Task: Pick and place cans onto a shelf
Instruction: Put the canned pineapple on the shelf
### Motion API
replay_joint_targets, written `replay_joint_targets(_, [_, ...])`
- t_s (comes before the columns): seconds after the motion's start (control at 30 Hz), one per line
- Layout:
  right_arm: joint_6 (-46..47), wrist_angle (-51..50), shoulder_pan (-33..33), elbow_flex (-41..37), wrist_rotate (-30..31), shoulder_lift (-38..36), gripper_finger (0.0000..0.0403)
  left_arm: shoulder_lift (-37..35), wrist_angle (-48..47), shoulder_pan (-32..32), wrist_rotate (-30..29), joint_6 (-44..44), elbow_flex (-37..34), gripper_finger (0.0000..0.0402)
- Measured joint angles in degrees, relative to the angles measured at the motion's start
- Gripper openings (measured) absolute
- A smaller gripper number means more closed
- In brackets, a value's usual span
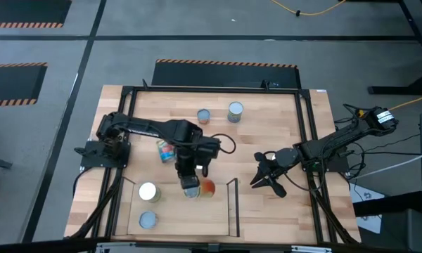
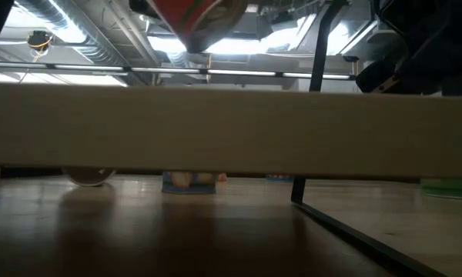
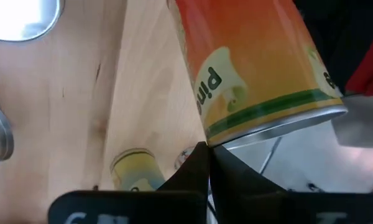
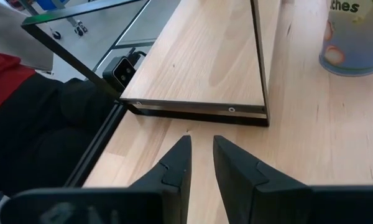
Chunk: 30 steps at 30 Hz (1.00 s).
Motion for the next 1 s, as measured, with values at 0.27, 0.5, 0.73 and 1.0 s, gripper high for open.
replay_joint_targets(0.27, [-0.21, -0.11, 0.0, 0.0, 0.0, 0.0, 0.0072, 3.96, -1.89, 0.1, 6.32, -1.57, 0.0, 0.0])
replay_joint_targets(0.5, [-1.51, -0.17, 0.0, 0.0, 0.0, 0.04, 0.0072, 7.64, -4.18, 0.16, 8.8, -1.42, -0.03, 0.0])
replay_joint_targets(0.73, [-1.43, -0.42, 0.0, 0.0, -0.02, 0.04, 0.0072, 10.47, -4.9, 0.2, 9.04, -1.62, -0.08, 0.0])
replay_joint_targets(1.0, [-1.37, -0.44, 0.0, 0.0, -0.02, 0.04, 0.0072, 11.05, -4.9, 0.29, 7.41, -1.6, -0.2, 0.0])
